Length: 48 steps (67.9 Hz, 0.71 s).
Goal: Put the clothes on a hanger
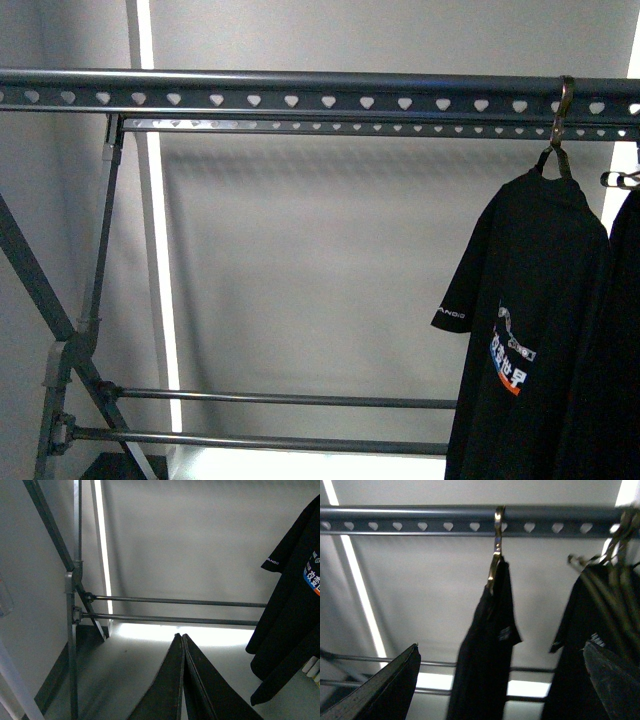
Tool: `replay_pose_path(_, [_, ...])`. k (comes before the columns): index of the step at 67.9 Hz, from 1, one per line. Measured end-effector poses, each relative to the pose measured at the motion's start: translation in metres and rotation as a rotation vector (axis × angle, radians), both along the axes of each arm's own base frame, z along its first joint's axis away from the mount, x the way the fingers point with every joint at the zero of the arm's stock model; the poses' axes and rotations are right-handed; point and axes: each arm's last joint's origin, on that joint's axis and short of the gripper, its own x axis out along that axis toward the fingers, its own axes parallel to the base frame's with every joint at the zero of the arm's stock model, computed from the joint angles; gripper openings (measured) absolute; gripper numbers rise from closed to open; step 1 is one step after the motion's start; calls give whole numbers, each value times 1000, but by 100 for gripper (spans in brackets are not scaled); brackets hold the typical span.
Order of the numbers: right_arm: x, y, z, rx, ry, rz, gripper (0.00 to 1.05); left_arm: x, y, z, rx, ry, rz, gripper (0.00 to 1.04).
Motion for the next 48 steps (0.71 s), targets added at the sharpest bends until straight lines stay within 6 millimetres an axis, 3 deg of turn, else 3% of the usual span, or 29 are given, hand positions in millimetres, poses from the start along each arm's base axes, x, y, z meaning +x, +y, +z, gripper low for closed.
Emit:
replay_pose_path(8, [-48,18,-31,-80,-60,-8,97,0,0,0,0,0,0,4])
replay_pose_path(17, [-92,33,-70,4,-18,-21,97,0,0,0,0,0,0,4])
replay_pose_path(21, [-106,40,-78,69,52,-61,88,0,0,0,0,0,0,5])
replay_pose_path(32, [-119,51,-103,128,160,-56,56,0,0,0,0,-1,0,37])
replay_pose_path(48, [-130,64,-120,133,173,-43,14,0,0,0,0,-1,0,80])
